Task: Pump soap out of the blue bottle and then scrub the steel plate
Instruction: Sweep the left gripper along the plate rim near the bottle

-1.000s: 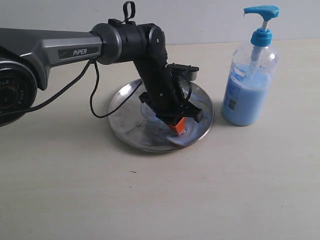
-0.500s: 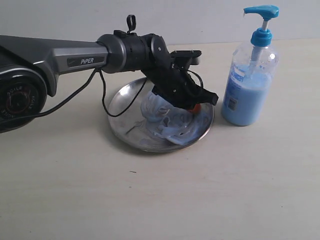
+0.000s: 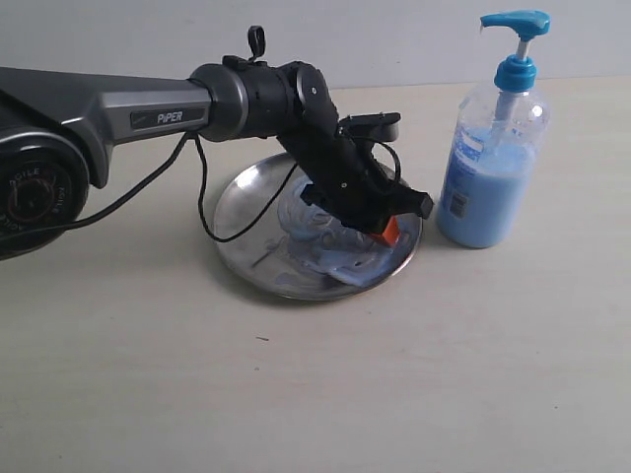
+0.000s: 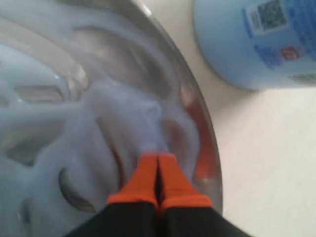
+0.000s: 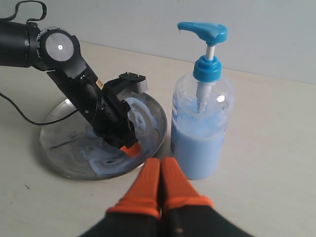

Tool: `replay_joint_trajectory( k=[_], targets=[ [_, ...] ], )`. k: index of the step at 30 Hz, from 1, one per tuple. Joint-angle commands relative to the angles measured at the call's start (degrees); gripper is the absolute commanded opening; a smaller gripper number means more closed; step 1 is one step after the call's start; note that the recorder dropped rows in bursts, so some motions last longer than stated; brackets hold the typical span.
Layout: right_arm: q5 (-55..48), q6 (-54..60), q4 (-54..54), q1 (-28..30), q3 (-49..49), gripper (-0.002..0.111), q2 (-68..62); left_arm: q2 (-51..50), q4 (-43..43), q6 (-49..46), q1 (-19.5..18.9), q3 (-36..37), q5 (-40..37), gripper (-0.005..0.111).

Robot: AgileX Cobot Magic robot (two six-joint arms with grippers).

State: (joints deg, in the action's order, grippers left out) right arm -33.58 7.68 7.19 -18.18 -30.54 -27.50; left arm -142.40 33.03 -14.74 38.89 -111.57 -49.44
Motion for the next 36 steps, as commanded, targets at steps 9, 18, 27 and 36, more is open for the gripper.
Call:
replay_joint_trajectory(
  k=[9,18,27,36],
  targets=[
    [0.76,-0.17,0.26,0.16,0.09,0.000,0.21,0.00,-6.10,-0.26,-0.10,0.35,-8.65,0.000],
    [0.52,-0.17,0.26,0.16,0.09,0.000,0.21,-0.12,-1.69,-0.26,-0.10,0.35,-1.08,0.000],
    [0.29,-0.17,0.26,0.16,0.09,0.000,0.21,-0.12,-1.06,-0.26,-0.10,0.35,12.36,0.000],
    [0.29,-0.17,0.26,0.16,0.09,0.000,0.21,-0.23,-0.79,-0.15,-0.10,0.35,16.77,0.000]
  ],
)
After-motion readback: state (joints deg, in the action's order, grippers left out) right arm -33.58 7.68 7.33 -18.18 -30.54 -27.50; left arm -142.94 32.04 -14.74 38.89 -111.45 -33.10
